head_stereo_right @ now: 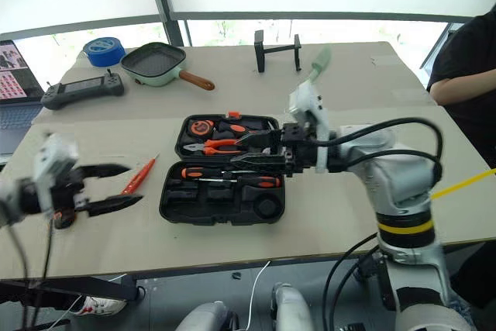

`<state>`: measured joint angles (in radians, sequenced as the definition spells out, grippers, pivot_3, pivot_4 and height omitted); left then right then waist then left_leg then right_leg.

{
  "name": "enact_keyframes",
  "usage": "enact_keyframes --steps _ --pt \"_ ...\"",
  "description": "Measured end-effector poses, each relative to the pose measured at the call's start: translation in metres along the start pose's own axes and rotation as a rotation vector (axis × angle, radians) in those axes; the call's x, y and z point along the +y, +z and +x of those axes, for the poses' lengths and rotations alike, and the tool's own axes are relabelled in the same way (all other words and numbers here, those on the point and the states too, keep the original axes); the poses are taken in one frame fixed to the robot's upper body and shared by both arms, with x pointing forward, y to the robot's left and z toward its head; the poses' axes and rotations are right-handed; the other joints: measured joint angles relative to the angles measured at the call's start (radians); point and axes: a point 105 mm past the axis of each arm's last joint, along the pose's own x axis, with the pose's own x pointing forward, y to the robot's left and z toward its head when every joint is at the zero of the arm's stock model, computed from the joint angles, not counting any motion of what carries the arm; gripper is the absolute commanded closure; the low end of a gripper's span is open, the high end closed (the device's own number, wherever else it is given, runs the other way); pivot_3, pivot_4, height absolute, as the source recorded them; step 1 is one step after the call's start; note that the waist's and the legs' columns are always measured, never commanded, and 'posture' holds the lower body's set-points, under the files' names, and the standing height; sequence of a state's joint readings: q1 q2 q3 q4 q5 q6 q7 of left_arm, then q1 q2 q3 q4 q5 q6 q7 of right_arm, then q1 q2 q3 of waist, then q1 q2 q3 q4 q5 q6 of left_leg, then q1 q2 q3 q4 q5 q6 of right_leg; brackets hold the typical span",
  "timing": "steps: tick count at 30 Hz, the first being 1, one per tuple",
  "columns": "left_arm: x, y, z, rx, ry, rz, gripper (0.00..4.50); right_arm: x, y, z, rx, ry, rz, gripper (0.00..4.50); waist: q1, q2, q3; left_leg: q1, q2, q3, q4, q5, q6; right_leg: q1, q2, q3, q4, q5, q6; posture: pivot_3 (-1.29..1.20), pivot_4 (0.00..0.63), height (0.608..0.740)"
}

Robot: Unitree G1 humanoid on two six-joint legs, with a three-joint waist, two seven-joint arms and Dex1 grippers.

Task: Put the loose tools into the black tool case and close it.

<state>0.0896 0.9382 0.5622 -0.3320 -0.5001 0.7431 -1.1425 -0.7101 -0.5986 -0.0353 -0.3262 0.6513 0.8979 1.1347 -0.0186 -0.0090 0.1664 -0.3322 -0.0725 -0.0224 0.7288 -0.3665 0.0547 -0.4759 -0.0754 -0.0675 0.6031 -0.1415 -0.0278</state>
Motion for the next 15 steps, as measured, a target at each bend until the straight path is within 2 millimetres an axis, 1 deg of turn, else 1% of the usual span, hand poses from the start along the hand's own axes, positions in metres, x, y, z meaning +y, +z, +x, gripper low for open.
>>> enact_keyframes --steps 1,2,3,5,7,8,10,12,13,15 --pt "0.002 -0.007 -0.010 0.019 0.055 -0.010 0.00 0.003 0.000 -0.002 0.002 0.008 -0.001 0.30 0.003 0.000 0.000 0.000 0.000 0.000 0.000 0.000 0.000 0.001 0.000 0.000 -0.006 0.000 0.000 0.00 0.150 0.740" --pt "0.004 -0.012 -0.018 0.036 0.100 -0.020 0.00 0.006 -0.001 -0.004 0.004 0.020 0.002 0.04 0.007 0.000 0.000 0.001 0.001 0.000 0.000 0.000 0.000 0.003 0.000 0.000 -0.007 0.000 0.000 0.00 0.150 0.740" --pt "0.008 -0.020 -0.028 0.059 0.161 -0.035 0.00 0.010 -0.001 -0.004 0.005 0.033 0.001 0.04 0.012 0.001 0.000 0.002 0.000 0.000 0.000 0.000 0.000 0.004 -0.001 0.000 -0.007 0.000 0.000 0.00 0.150 0.740" --pt "0.011 -0.034 -0.040 0.106 0.247 -0.064 0.00 0.014 -0.004 -0.008 0.025 0.041 0.002 0.04 0.021 0.001 0.000 0.003 0.000 0.000 0.000 0.000 0.000 0.006 -0.001 0.001 -0.007 0.000 0.000 0.00 0.150 0.740" --pt "0.015 -0.040 -0.042 0.124 0.296 -0.098 0.00 0.015 -0.006 -0.009 0.025 0.041 0.009 0.04 0.031 0.000 0.000 0.004 0.000 -0.001 0.000 0.000 0.000 0.008 -0.001 0.000 -0.007 0.000 0.000 0.00 0.150 0.740" --pt "0.017 -0.038 -0.039 0.123 0.310 -0.114 0.00 0.016 -0.007 -0.010 0.029 0.038 0.003 0.04 0.036 0.000 0.000 0.004 0.000 -0.001 0.000 0.000 0.000 0.008 -0.001 0.000 -0.007 0.000 0.001 0.00 0.150 0.740" --pt "0.024 -0.027 -0.026 0.108 0.320 -0.132 0.00 0.016 -0.009 -0.011 0.038 0.030 -0.007 0.04 0.046 -0.001 0.000 0.005 0.000 -0.003 0.000 0.000 0.000 0.011 -0.001 -0.001 -0.007 0.000 0.001 0.00 0.150 0.740" --pt "0.027 -0.011 -0.003 0.107 0.281 -0.133 0.00 0.015 -0.014 -0.010 0.052 0.014 -0.017 0.04 0.050 -0.002 -0.001 0.007 0.000 -0.004 0.000 0.000 0.000 0.012 -0.001 -0.001 -0.007 0.000 0.001 0.00 0.150 0.740" --pt "0.027 -0.005 0.005 0.110 0.265 -0.122 0.00 0.015 -0.015 -0.008 0.057 0.011 -0.023 0.04 0.046 -0.003 -0.001 0.007 0.000 -0.004 0.000 0.000 0.000 0.012 0.000 0.000 -0.007 0.001 0.001 0.00 0.150 0.740" --pt "0.030 0.003 0.026 0.150 0.225 -0.110 0.00 0.014 -0.018 -0.009 0.065 -0.013 -0.018 0.04 0.038 -0.003 -0.001 0.010 0.000 -0.003 -0.001 0.000 0.000 0.013 -0.001 0.001 -0.007 0.001 0.001 0.00 0.150 0.740"
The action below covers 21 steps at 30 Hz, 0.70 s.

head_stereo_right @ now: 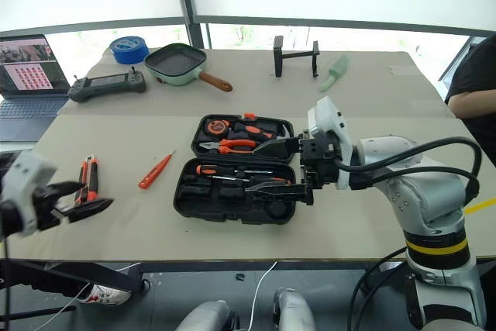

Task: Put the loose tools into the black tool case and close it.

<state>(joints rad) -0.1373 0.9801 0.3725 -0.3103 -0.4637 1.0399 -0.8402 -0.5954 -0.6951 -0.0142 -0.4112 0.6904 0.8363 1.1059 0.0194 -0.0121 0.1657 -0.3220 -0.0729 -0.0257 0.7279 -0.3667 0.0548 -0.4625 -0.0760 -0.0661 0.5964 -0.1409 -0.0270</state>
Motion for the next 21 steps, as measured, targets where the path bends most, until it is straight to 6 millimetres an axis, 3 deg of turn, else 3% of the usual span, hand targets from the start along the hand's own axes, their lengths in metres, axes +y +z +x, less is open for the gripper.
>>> enact_keyframes --steps 10,13,21 --pt "0.019 0.011 0.071 0.215 0.027 0.022 0.00 0.008 -0.009 0.001 0.014 -0.079 -0.007 0.04 -0.027 -0.001 0.000 0.000 -0.001 0.003 -0.007 0.001 -0.001 -0.003 0.003 -0.004 0.000 0.000 0.000 0.00 0.150 0.740" --pt "0.023 0.011 0.082 0.240 0.023 0.072 0.72 0.011 -0.011 -0.001 0.004 -0.105 -0.002 0.00 -0.030 0.000 0.000 0.002 -0.001 0.004 -0.006 0.001 -0.001 -0.002 0.001 -0.003 -0.001 0.000 0.000 0.00 0.150 0.740" --pt "0.027 0.011 0.093 0.218 0.006 0.074 3.69 0.010 -0.013 -0.007 0.033 -0.146 -0.006 0.00 -0.028 0.000 0.000 0.007 0.001 0.002 -0.006 0.002 -0.004 0.003 0.000 0.004 0.000 0.000 0.000 0.00 0.150 0.740"
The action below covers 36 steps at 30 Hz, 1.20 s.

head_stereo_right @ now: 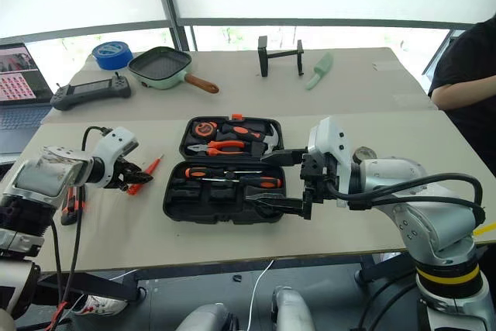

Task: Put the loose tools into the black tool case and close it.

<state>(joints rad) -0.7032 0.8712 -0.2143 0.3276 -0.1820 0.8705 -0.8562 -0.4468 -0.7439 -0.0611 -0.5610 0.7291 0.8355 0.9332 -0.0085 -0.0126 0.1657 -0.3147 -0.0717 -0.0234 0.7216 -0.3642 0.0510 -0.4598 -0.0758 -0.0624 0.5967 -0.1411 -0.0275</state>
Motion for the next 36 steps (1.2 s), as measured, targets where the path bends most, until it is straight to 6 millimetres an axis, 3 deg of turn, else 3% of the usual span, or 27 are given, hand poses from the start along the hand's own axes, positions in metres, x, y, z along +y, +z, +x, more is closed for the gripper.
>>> enact_keyframes --steps 2,5,8,11,15,18,25,34,35,36 --pt "0.006 0.002 -0.001 -0.035 0.009 -0.006 4.10 -0.001 -0.002 -0.004 0.017 -0.014 0.002 0.00 0.000 0.000 0.000 -0.002 0.000 0.000 0.000 0.000 0.000 -0.002 0.000 0.000 0.000 0.000 0.000 0.00 0.150 0.740" --pt "0.007 0.025 -0.012 -0.172 -0.031 0.040 4.09 -0.004 -0.008 -0.013 0.046 -0.048 0.014 0.00 0.006 -0.001 0.000 -0.012 0.000 -0.001 0.006 0.000 0.001 -0.010 0.000 -0.002 0.001 0.000 0.000 0.00 0.150 0.740" --pt "-0.020 0.072 -0.038 -0.371 -0.170 0.326 4.09 -0.003 -0.016 -0.020 0.092 -0.056 0.033 0.00 0.019 -0.001 0.000 -0.021 -0.002 -0.001 0.010 0.000 0.001 -0.016 -0.001 -0.007 0.006 0.001 0.000 0.00 0.150 0.740" --pt "-0.050 0.085 -0.051 -0.414 -0.311 0.552 4.09 -0.003 -0.025 -0.024 0.125 -0.062 0.058 0.00 0.019 -0.001 0.000 -0.021 -0.004 0.000 0.010 0.000 0.001 -0.014 -0.002 -0.008 0.003 0.001 0.000 0.00 0.150 0.740" --pt "-0.090 0.077 -0.032 -0.332 -0.525 0.702 4.09 -0.006 -0.027 -0.026 0.142 -0.096 0.049 0.00 0.020 -0.001 0.000 -0.020 -0.002 0.000 0.011 0.000 0.001 -0.012 -0.002 -0.006 -0.001 0.003 -0.001 0.00 0.150 0.740" --pt "-0.106 0.068 -0.018 -0.241 -0.619 0.787 4.09 -0.008 -0.028 -0.026 0.138 -0.115 0.049 0.00 0.020 -0.002 0.001 -0.020 0.000 0.000 0.011 0.000 0.001 -0.012 -0.001 -0.005 0.000 0.003 -0.003 0.00 0.150 0.740" --pt "-0.113 0.064 0.005 -0.120 -0.655 0.835 4.09 -0.003 -0.033 -0.023 0.130 -0.128 0.064 0.00 0.020 -0.002 0.001 -0.021 0.000 0.000 0.012 0.000 0.006 -0.012 0.000 -0.005 0.000 0.004 -0.001 0.00 0.150 0.740" --pt "-0.116 0.065 0.009 -0.055 -0.667 0.840 4.09 -0.004 -0.034 -0.022 0.110 -0.167 0.066 0.00 0.021 -0.002 0.000 -0.021 0.000 0.001 0.012 -0.001 0.007 -0.012 0.000 -0.005 -0.001 0.005 0.000 0.00 0.150 0.740" --pt "-0.116 0.065 0.010 -0.054 -0.664 0.838 3.29 -0.005 -0.034 -0.021 0.107 -0.170 0.067 0.00 0.021 -0.002 0.000 -0.021 0.000 0.001 0.012 -0.001 0.007 -0.012 0.000 -0.005 -0.001 0.005 0.000 0.00 0.150 0.740" --pt "-0.116 0.065 0.010 -0.052 -0.661 0.836 3.07 -0.005 -0.034 -0.021 0.104 -0.170 0.067 0.00 0.021 -0.002 0.000 -0.021 0.000 0.001 0.012 -0.001 0.007 -0.012 0.000 -0.005 -0.001 0.005 0.000 0.00 0.150 0.740"
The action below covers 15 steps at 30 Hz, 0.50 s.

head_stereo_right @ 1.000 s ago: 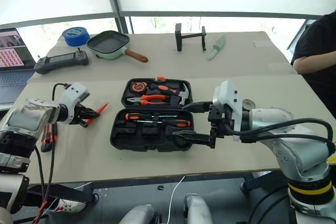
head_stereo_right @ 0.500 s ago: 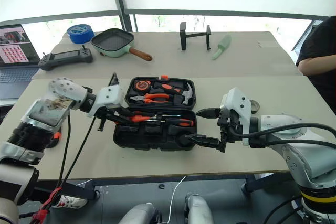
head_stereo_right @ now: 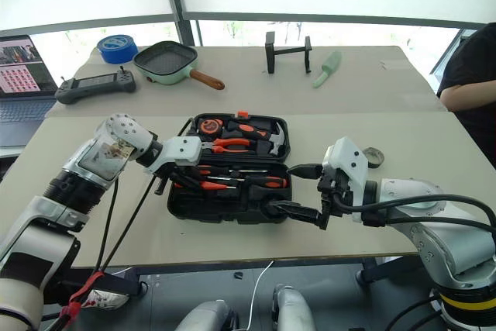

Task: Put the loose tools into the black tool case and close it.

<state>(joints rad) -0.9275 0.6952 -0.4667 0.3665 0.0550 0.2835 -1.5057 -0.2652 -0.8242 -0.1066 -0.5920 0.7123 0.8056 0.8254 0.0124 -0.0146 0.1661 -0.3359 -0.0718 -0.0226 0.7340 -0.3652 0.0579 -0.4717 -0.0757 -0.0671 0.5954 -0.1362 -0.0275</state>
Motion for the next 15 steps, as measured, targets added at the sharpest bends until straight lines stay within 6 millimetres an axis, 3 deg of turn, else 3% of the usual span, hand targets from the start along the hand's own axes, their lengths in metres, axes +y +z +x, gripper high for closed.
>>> enact_keyframes --steps 6,9,12,15 --pt "-0.003 0.005 -0.005 -0.048 -0.016 -0.044 1.08 0.002 0.000 0.000 -0.003 0.008 -0.003 0.00 0.000 0.000 0.000 -0.001 0.000 0.000 0.001 0.000 0.000 0.000 0.000 0.000 0.000 0.000 0.000 0.00 0.150 0.740" --pt "-0.002 0.021 -0.022 -0.150 0.015 -0.046 1.08 0.003 0.000 0.000 -0.005 0.018 -0.004 0.00 0.001 0.000 0.000 -0.001 0.000 0.000 0.001 0.000 0.000 0.000 0.000 0.000 0.000 0.000 0.000 0.00 0.150 0.740" --pt "-0.001 0.028 -0.033 -0.212 0.044 -0.048 1.85 0.005 0.000 0.000 -0.006 0.025 -0.003 0.00 0.000 0.000 0.000 0.000 0.000 0.000 0.001 0.000 0.000 0.000 0.000 0.000 0.000 0.000 0.000 0.00 0.150 0.740" --pt "-0.008 0.024 -0.031 -0.324 0.038 -0.078 2.95 0.005 0.000 0.000 -0.006 0.028 -0.004 0.00 0.000 0.000 0.000 0.000 0.000 0.000 0.001 0.000 0.000 0.000 0.000 0.000 0.000 0.000 0.000 0.00 0.150 0.740"
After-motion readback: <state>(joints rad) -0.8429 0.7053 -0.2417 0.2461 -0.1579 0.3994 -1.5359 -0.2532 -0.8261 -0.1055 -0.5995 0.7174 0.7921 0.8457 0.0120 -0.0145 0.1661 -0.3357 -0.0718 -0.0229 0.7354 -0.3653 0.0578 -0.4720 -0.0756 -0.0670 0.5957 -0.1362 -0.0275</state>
